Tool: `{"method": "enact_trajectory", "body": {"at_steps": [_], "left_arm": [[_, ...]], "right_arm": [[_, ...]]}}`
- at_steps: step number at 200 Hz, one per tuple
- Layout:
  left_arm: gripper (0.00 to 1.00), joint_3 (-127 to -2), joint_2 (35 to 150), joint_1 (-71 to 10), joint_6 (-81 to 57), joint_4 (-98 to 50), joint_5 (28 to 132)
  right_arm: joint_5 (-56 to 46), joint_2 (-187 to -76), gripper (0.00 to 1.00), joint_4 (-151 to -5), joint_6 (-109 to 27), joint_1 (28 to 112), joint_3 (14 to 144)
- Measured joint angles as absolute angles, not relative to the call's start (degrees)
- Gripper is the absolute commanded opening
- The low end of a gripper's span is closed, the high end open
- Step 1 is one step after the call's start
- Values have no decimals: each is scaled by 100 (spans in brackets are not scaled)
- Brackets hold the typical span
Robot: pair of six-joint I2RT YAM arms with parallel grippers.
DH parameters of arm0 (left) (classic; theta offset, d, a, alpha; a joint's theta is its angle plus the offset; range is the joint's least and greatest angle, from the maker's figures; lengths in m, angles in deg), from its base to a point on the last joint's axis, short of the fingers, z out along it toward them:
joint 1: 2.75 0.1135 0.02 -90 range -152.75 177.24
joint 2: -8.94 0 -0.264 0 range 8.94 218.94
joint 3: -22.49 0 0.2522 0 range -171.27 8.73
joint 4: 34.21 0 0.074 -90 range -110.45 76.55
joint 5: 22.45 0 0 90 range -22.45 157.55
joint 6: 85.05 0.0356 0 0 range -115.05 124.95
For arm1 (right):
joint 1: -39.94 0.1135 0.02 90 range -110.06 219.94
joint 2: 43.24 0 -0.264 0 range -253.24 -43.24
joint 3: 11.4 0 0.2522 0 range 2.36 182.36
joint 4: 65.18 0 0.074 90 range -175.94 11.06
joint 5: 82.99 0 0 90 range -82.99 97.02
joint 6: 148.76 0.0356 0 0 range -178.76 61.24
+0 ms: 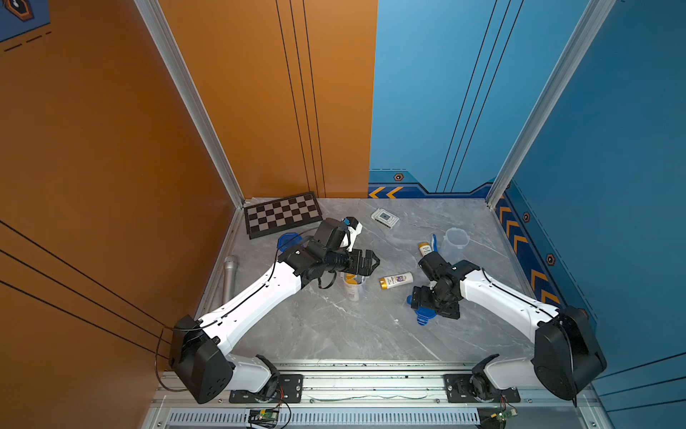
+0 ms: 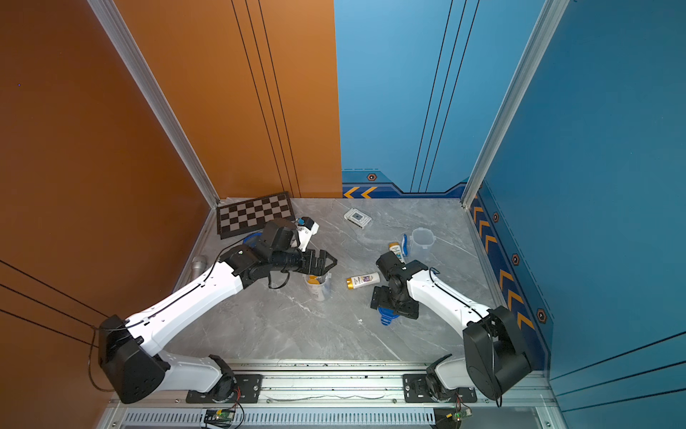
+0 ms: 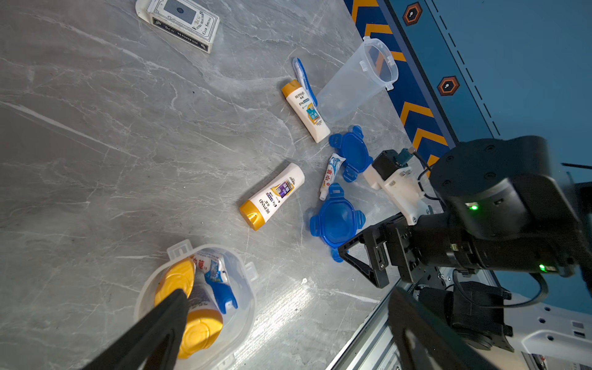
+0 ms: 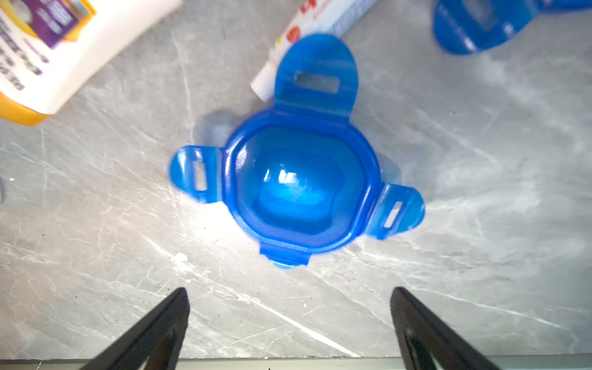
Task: Pack away toiletry kits
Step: Move the lid to the center of the board.
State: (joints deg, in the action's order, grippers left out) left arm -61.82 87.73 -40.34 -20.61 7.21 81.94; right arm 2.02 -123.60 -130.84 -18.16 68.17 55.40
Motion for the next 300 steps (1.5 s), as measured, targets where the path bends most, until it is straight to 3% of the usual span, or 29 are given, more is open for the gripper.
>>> {"method": "enact_trajectory", "body": {"at_steps": [65, 141, 300], "left_arm": [[99, -6179, 8764, -4034, -2061, 721, 8166], [99, -6179, 8749, -4078, -2085, 721, 8129], [99, -6179, 8749, -4137, -2171, 721, 8087]], "right_arm": [[711, -13494, 100, -13375, -2656, 6631, 6399], [880, -14211, 100, -13443, -3335, 6574, 6477], [506, -14235, 100, -13167, -3478, 6734, 6165]]}}
